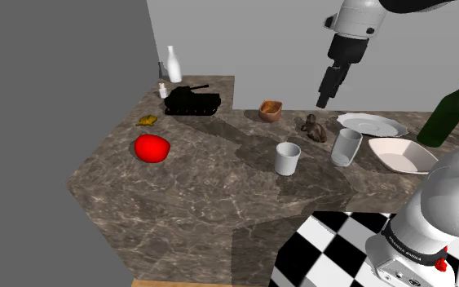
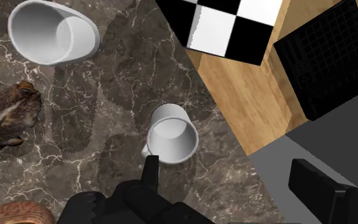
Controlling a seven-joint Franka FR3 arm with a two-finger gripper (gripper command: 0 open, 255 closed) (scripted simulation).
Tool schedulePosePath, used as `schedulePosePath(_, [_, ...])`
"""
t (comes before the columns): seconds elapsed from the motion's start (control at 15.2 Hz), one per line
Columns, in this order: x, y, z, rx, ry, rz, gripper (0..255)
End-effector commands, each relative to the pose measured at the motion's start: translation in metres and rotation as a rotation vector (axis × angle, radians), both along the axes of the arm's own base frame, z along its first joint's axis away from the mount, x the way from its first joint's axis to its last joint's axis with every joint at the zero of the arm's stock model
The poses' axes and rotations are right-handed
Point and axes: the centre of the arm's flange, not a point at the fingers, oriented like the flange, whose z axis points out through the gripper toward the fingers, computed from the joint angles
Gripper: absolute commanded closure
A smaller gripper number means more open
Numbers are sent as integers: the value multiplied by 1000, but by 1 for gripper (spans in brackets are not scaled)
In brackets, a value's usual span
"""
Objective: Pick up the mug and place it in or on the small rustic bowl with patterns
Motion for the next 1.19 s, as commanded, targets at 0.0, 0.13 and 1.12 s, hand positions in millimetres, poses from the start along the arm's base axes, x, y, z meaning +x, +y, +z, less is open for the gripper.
schedulePosePath(0.0, [0,0,0,0,0,0,0])
schedulePosePath(0.13, [11,8,-24,-16,8,5,0])
schedulePosePath(1.12, [83,60,-208,-140,66,43,0])
